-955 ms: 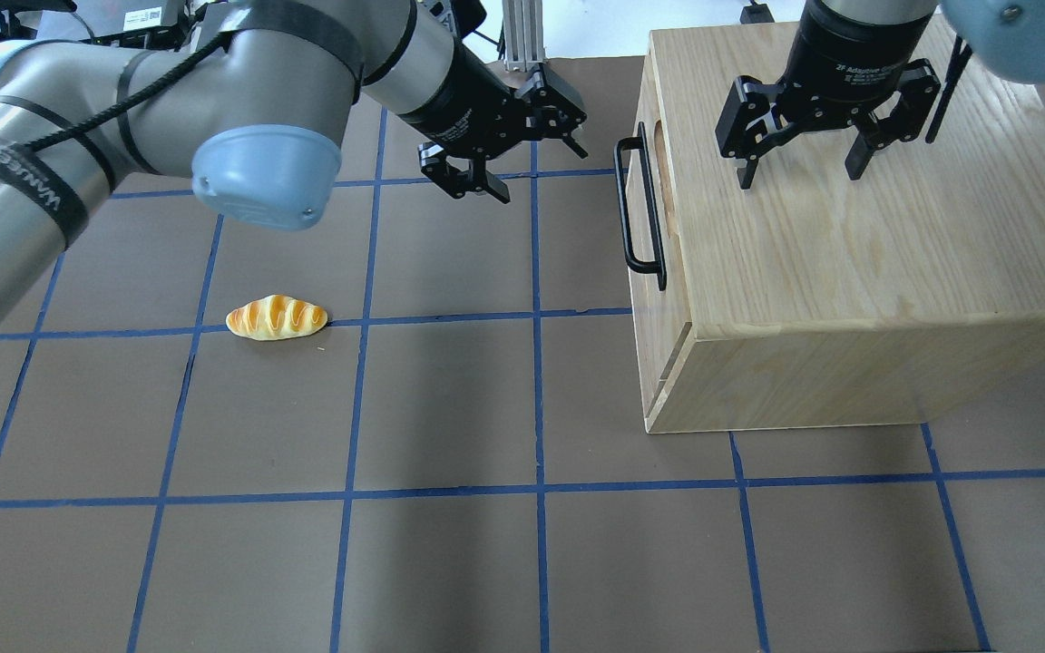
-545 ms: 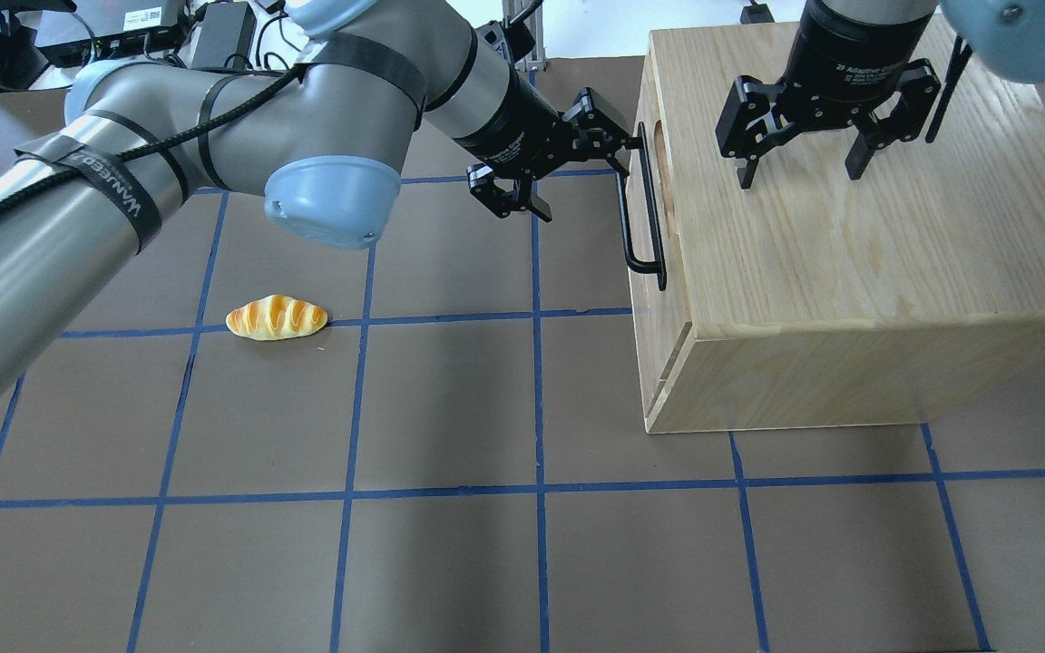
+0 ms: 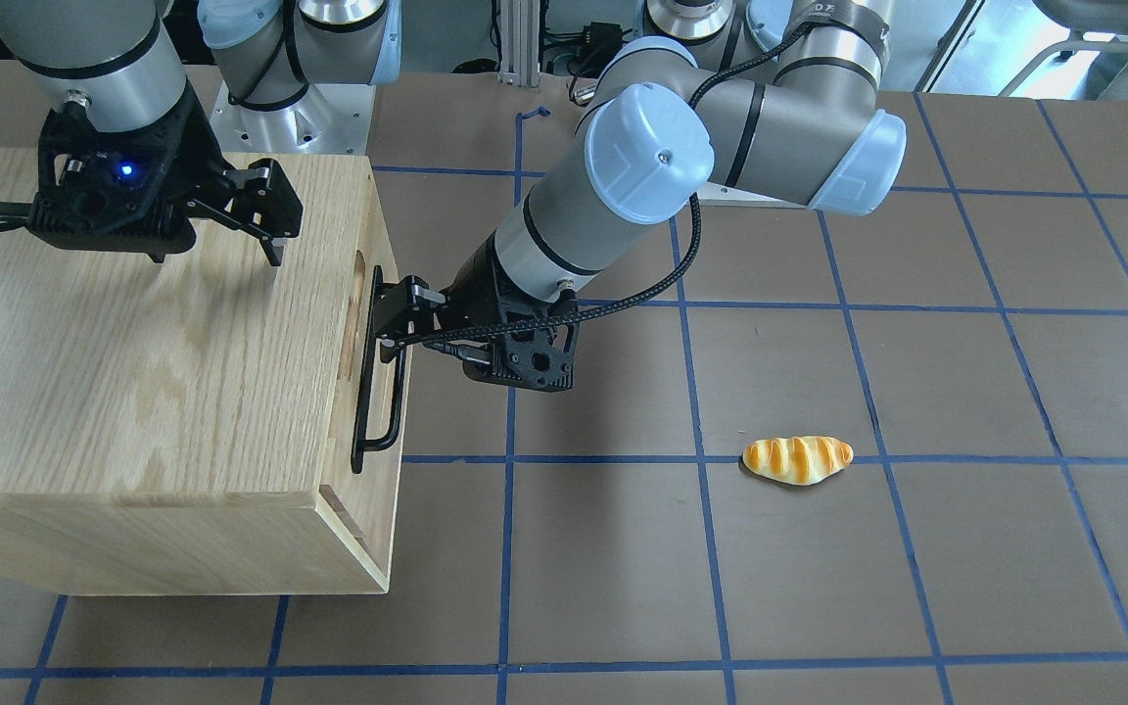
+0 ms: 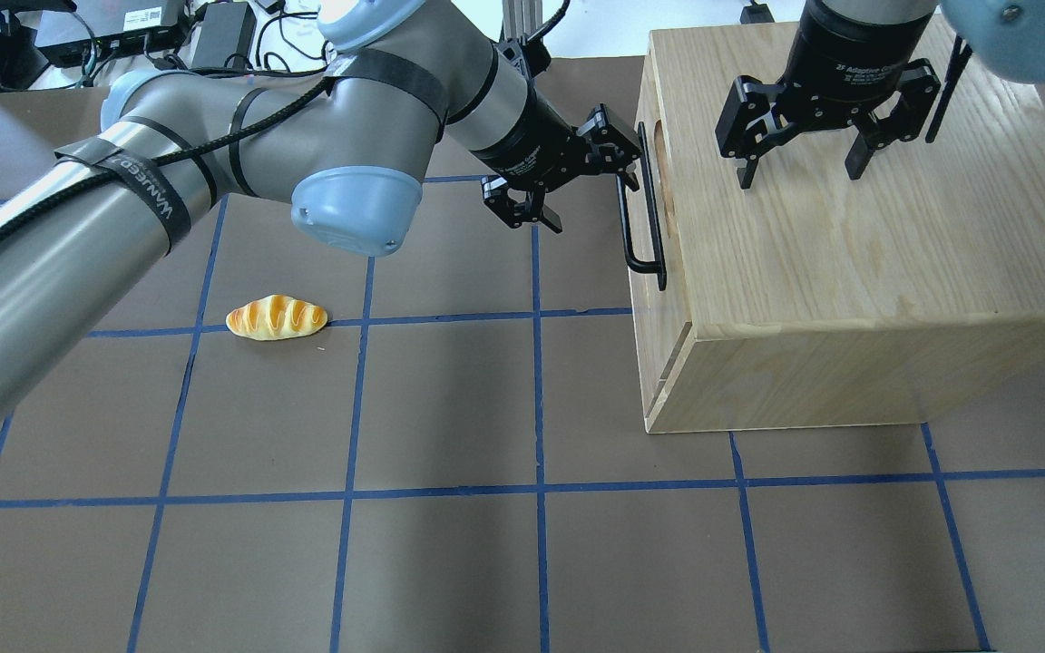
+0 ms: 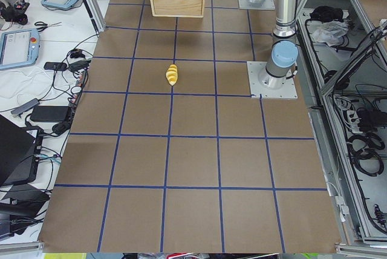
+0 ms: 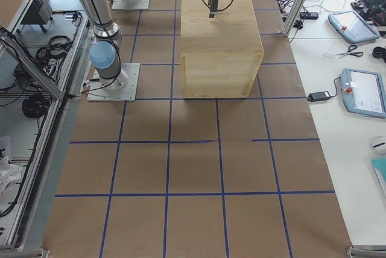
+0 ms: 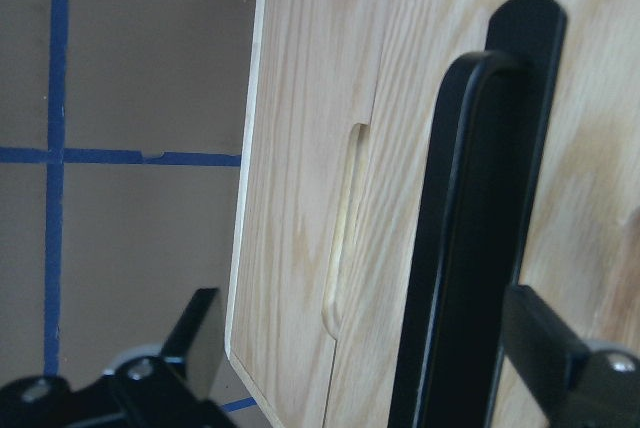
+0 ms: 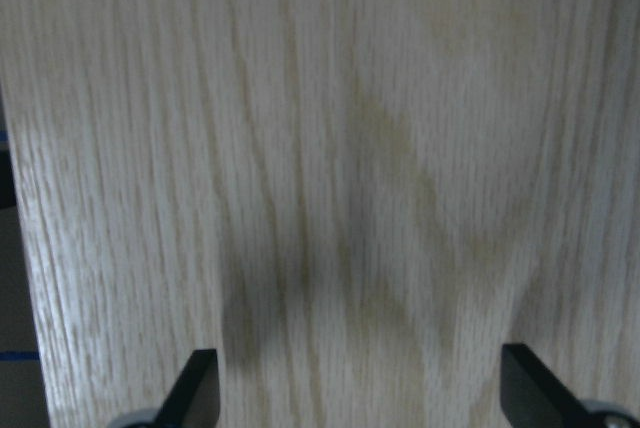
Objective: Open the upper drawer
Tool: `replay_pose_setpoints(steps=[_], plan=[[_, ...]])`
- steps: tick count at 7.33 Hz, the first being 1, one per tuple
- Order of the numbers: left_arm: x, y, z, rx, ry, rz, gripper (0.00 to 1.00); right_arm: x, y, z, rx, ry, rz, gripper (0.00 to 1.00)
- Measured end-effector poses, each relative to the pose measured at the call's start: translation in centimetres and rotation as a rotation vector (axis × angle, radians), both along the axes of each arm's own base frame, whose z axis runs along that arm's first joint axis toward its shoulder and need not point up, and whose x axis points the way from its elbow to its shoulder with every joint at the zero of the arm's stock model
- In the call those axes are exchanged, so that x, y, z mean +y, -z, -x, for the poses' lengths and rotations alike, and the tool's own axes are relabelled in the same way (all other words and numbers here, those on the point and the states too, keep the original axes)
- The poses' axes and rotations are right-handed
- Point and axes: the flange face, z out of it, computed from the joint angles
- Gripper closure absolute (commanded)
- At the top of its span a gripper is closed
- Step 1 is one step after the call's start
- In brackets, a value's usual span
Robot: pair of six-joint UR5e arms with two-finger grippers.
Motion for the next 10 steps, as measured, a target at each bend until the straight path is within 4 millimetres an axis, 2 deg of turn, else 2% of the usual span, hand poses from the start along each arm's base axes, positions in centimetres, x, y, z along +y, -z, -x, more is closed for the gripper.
replay_pose_setpoints(steps=[10], plan=[[-0.5,2.0,0.2,-0.040,0.024,0.001,0.00,0.0,0.0,0.0,0.000,0.002,0.000,0.00]])
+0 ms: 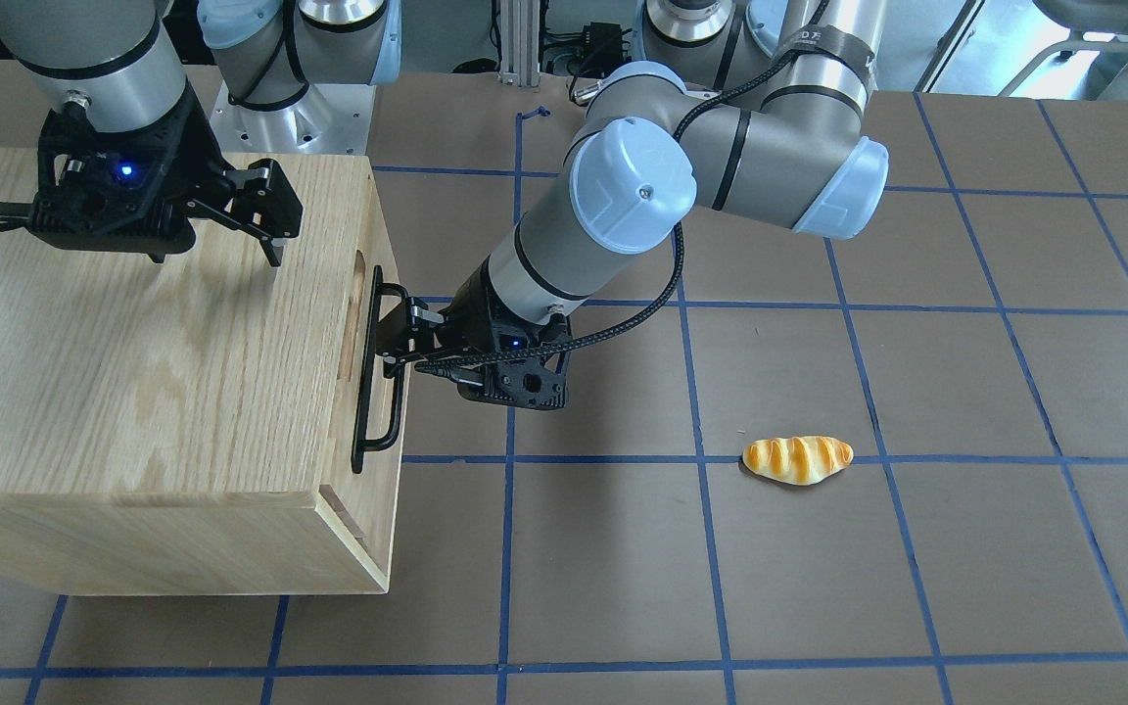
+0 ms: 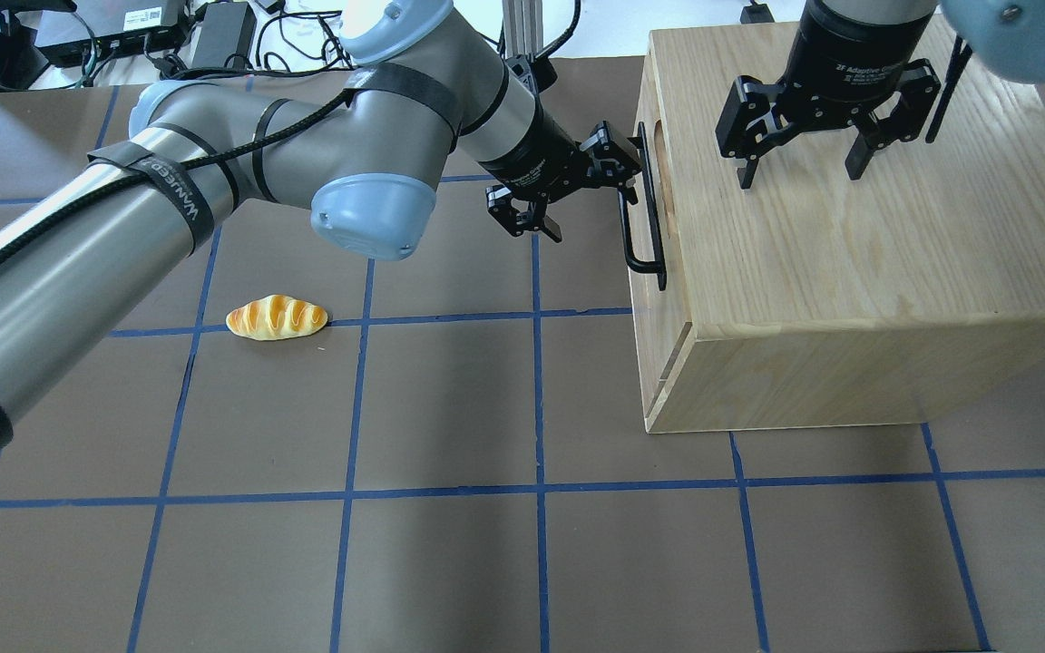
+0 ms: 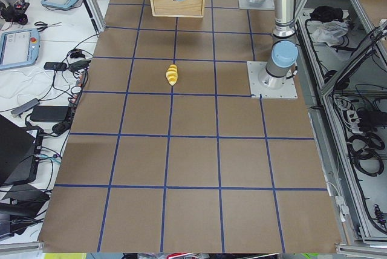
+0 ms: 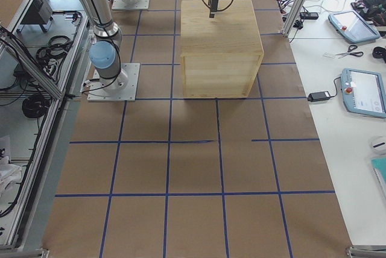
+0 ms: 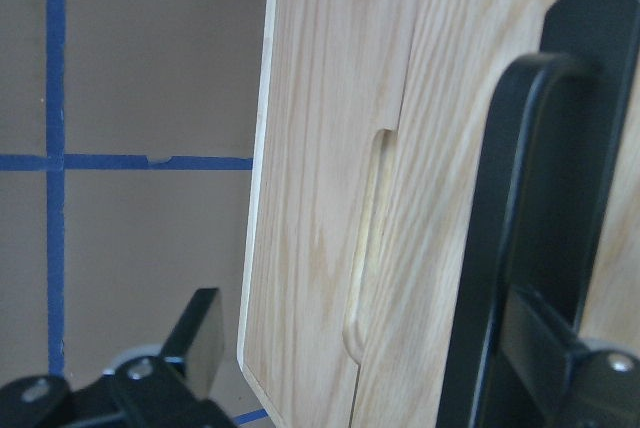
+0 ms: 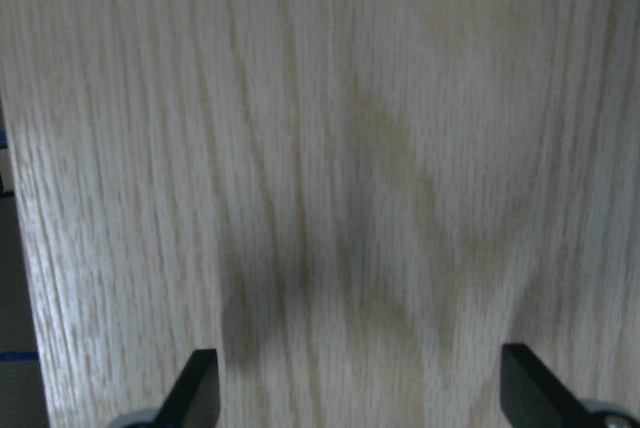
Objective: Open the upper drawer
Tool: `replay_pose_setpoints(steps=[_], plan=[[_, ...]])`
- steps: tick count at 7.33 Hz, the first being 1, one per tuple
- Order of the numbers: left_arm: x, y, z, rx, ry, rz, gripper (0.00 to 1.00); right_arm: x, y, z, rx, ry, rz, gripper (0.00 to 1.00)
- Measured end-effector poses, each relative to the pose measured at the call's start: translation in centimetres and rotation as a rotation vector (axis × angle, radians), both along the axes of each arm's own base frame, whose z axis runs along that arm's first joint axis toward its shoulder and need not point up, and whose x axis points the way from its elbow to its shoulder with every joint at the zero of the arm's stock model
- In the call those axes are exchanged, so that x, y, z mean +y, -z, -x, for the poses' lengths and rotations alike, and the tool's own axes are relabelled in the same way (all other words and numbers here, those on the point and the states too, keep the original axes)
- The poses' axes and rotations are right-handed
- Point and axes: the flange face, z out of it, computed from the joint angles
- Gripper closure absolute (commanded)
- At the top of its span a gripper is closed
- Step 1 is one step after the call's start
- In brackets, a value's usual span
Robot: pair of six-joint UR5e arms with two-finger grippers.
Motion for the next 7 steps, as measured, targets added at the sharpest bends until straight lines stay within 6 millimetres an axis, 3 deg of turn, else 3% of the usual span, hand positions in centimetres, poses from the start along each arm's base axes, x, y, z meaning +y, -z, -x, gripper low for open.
replay_pose_setpoints(steps=[7], plan=[[0.7,-0.1,-1.5,-0.091,0.057,0.059,0.00,0.0,0.0,0.0,0.000,-0.001,-0.001,0.00]])
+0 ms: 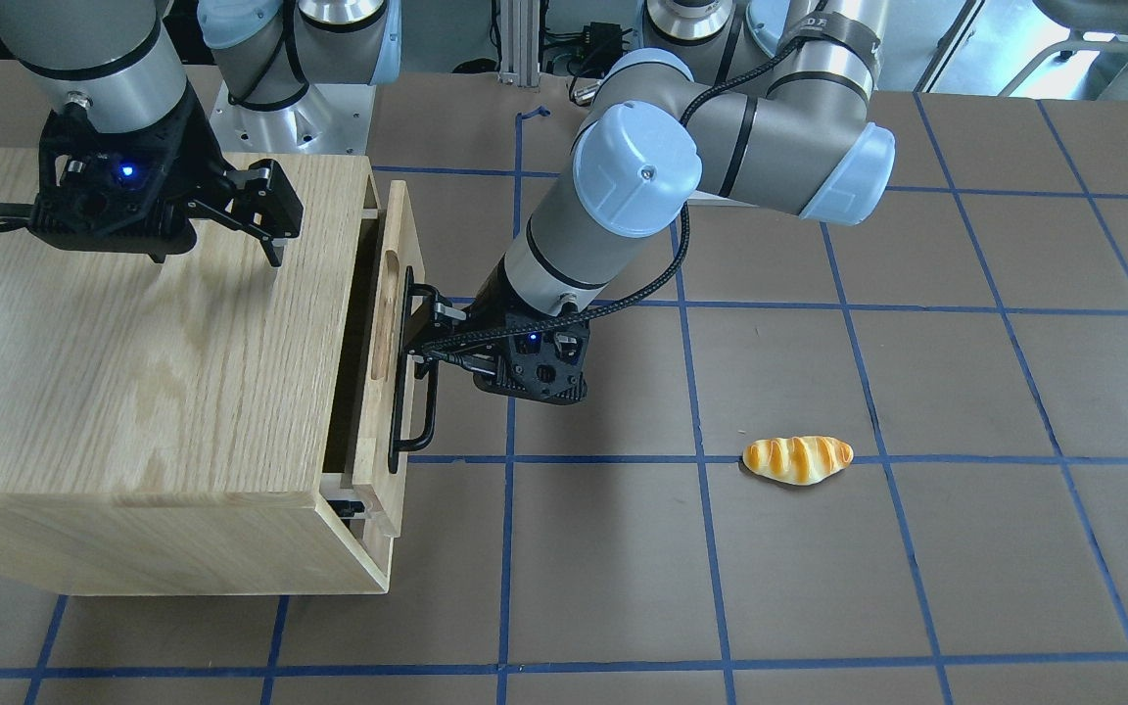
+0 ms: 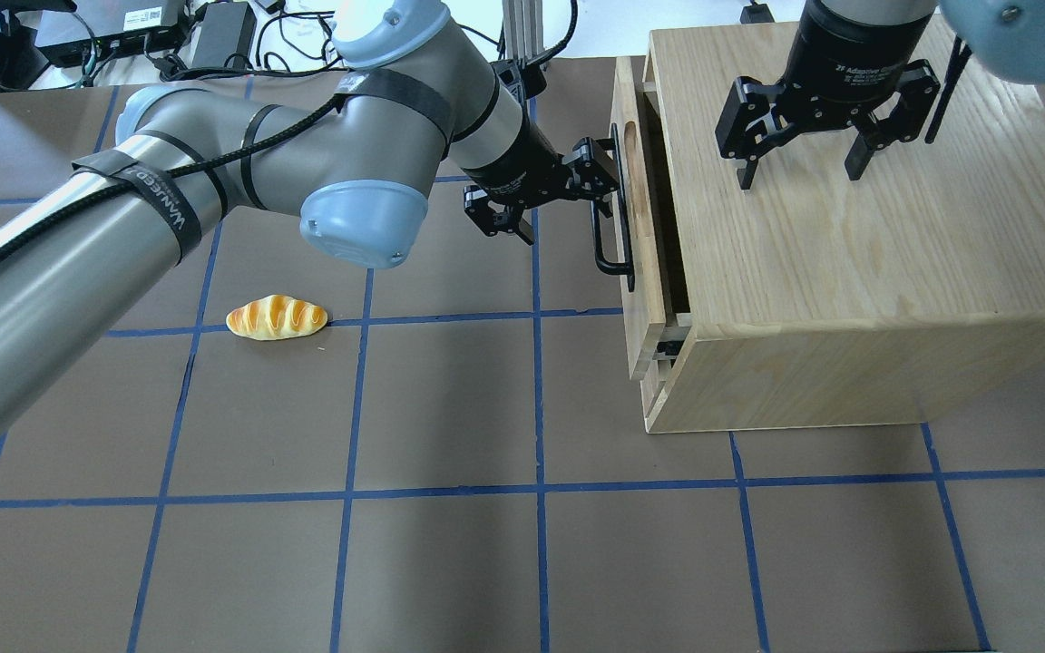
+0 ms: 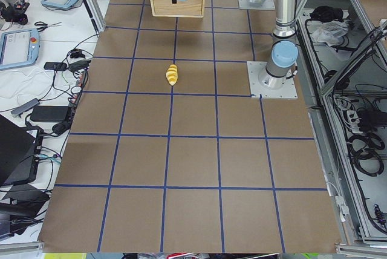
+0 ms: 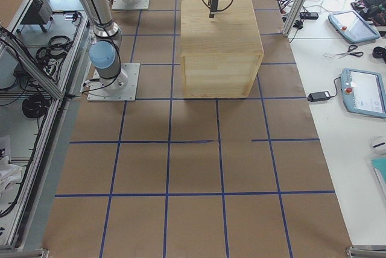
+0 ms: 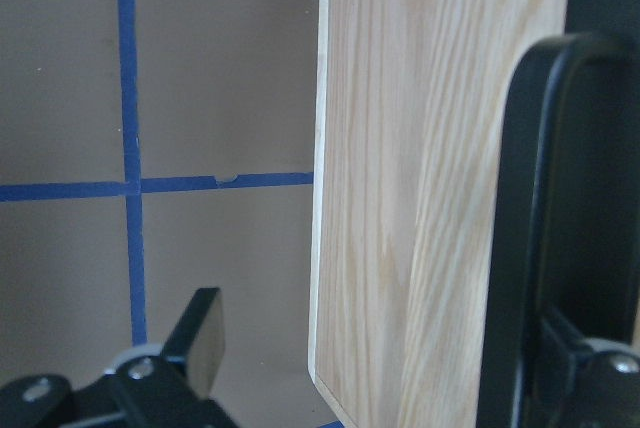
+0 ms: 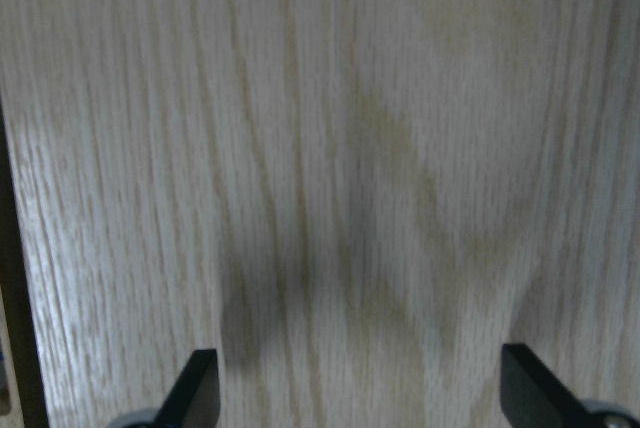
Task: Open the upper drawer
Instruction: 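Pull the handle with the left gripper, sliding the drawer out of the cabinet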
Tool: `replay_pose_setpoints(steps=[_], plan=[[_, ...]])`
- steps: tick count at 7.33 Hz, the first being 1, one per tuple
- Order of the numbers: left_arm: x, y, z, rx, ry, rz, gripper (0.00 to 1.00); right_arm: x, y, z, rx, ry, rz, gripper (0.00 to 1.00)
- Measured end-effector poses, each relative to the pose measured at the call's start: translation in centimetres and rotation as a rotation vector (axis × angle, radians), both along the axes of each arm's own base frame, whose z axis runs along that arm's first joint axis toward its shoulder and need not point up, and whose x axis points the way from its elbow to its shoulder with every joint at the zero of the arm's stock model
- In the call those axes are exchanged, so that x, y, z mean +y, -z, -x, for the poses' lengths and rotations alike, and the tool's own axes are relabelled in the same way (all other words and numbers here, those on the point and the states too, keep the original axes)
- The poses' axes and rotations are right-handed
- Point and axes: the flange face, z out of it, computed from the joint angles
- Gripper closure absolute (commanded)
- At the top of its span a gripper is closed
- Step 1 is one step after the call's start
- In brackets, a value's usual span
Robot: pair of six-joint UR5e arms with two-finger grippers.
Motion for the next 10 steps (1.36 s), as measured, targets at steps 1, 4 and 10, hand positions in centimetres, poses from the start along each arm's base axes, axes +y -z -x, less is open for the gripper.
replay_pose_setpoints(steps=[1,4,10], plan=[[0.0,-0.1,-0.4,-0.003,-0.001,0.003,0.00,0.0,0.0,0.0,0.000,0.000,0.000,0.00],[-0.2,-0.7,-1.6,-0.006,-0.009,0.004,0.00,0.0,0.0,0.0,0.000,0.001,0.001,0.00],[-0.4,-1.7,-5.5,-0.042,0.026,-0.016,0.00,0.0,-0.1,0.0,0.000,0.001,0.001,0.00]])
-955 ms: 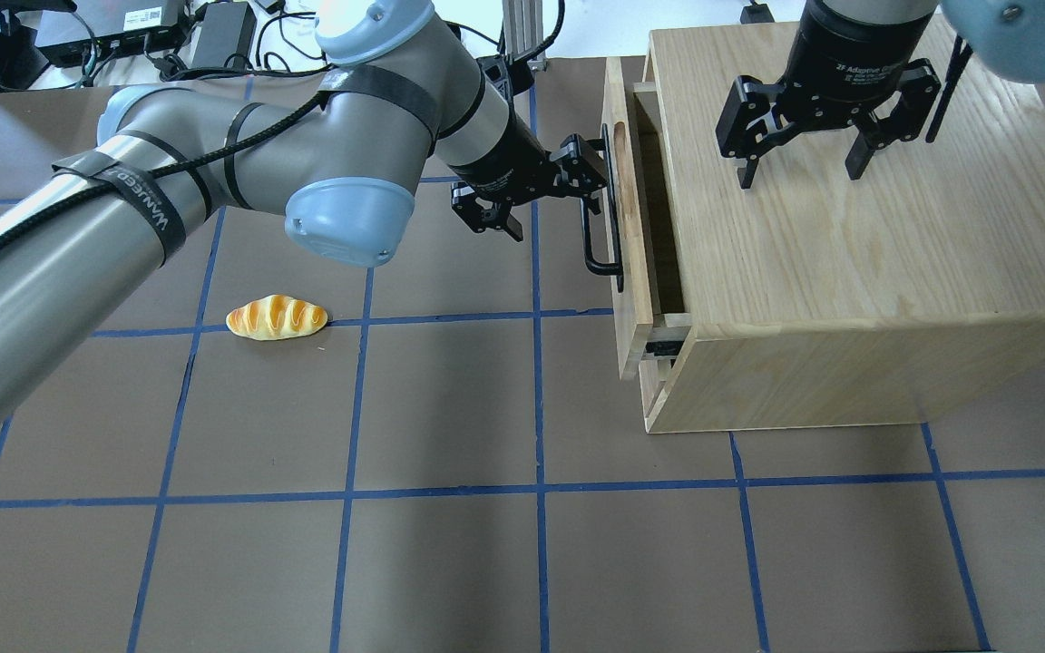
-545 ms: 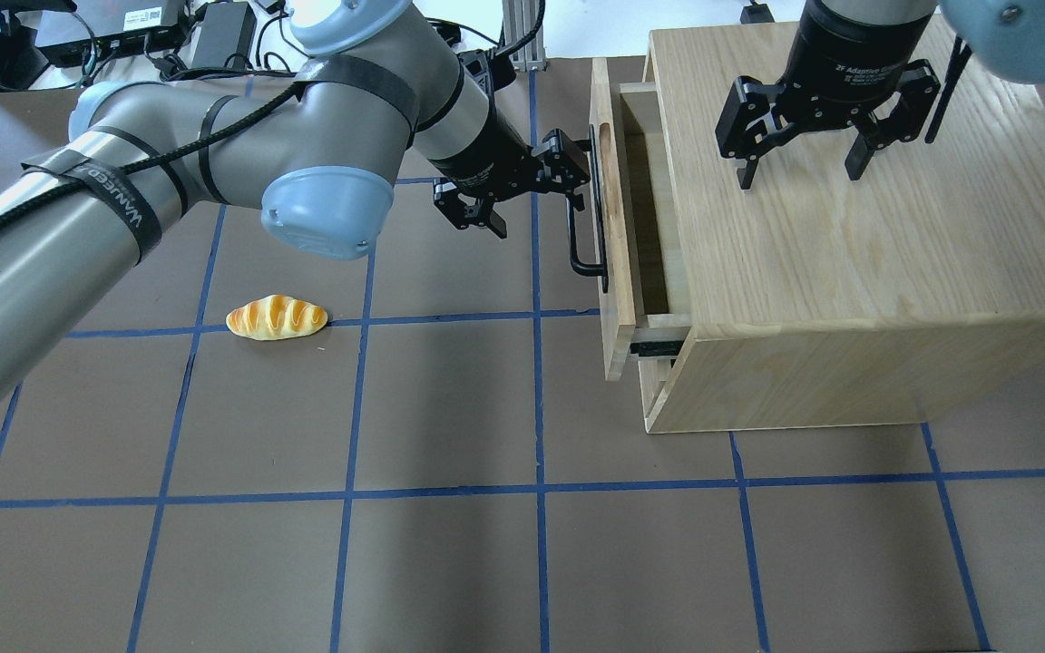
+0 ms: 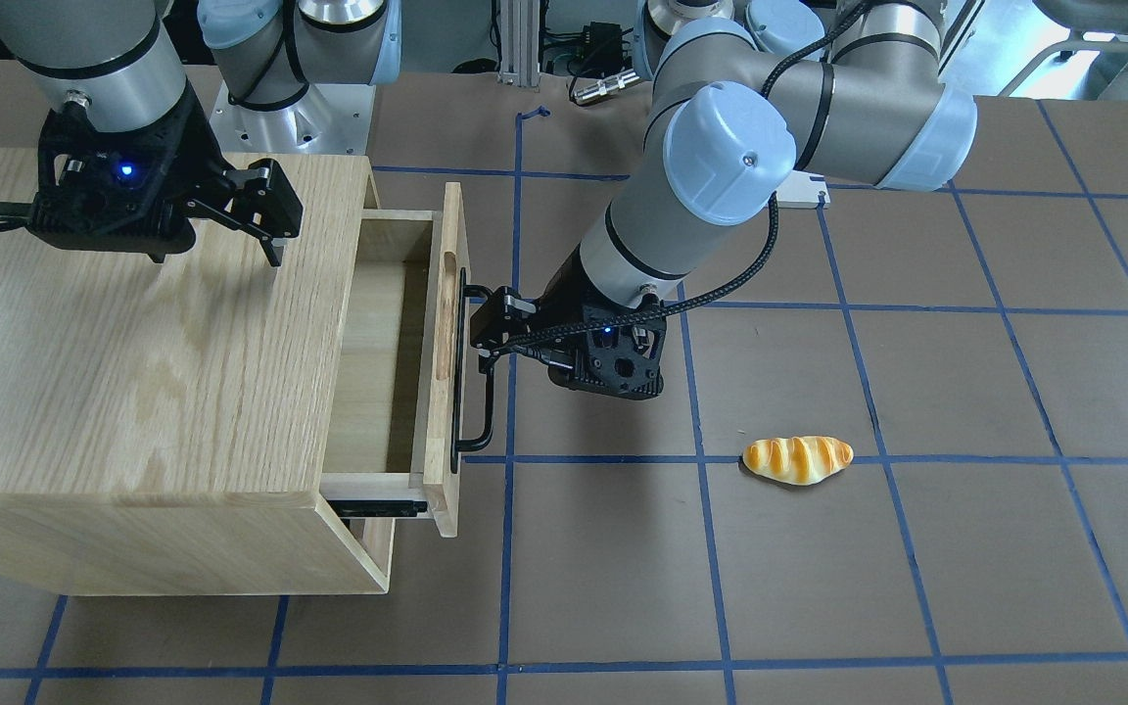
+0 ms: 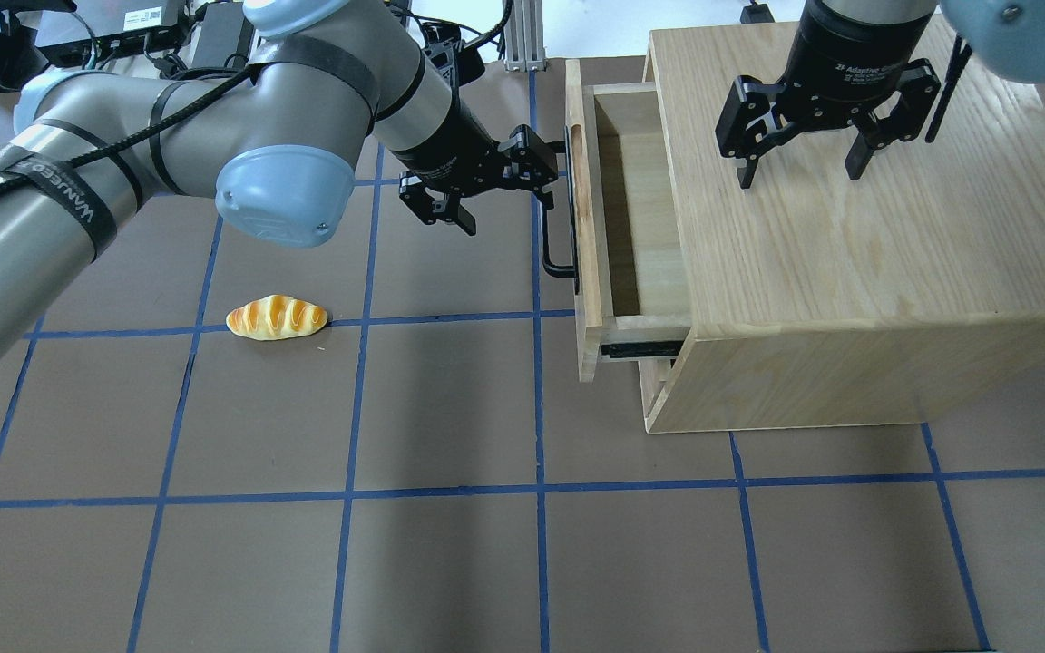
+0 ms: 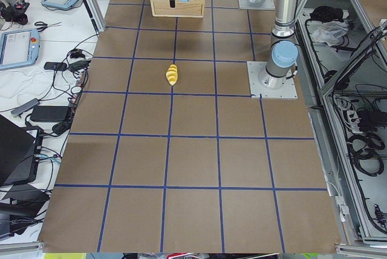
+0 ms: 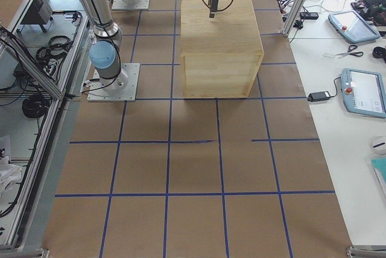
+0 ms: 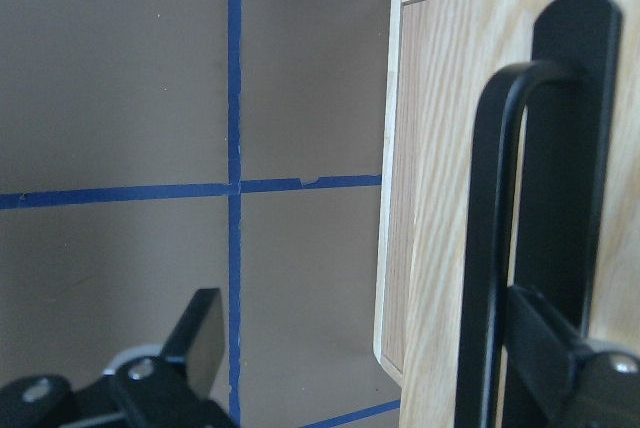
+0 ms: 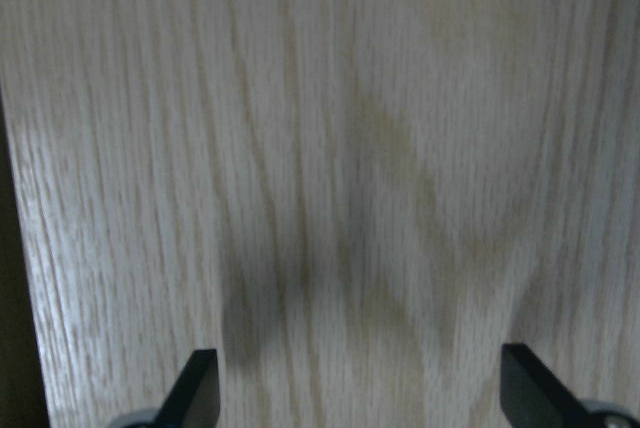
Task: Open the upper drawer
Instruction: 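Pull the handle with the left gripper, sliding the drawer out of the cabinet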
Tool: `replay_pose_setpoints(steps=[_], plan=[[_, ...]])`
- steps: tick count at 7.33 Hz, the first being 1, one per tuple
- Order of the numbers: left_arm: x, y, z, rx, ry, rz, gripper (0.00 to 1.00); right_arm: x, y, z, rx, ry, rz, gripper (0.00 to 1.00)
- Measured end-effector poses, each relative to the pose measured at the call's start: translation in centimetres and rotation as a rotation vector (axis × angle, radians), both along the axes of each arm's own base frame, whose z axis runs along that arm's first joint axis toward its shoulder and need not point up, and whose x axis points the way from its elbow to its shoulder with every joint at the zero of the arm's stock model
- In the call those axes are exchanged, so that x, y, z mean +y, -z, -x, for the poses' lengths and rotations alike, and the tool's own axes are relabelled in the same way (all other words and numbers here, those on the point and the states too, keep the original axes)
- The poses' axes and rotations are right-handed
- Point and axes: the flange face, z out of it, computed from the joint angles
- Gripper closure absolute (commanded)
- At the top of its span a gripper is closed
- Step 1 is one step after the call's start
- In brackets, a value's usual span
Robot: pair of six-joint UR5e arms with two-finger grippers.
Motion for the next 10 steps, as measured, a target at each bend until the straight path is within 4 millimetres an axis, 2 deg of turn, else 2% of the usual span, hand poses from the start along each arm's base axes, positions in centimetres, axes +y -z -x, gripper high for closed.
replay_pose_setpoints(steps=[2,6,10], plan=[[0.4,0.7,-0.6,-0.020,0.008,-0.010,0.00,0.0,0.0,0.0,0.000,-0.001,0.000,0.00],[0.1,0.2,-3.5,-0.027,0.031,0.012,0.00,0.0,0.0,0.0,0.000,-0.001,0.000,0.00],[-0.2,0.1,-5.2,-0.030,0.043,0.012,0.00,0.0,0.0,0.0,0.000,-0.001,-0.001,0.00]])
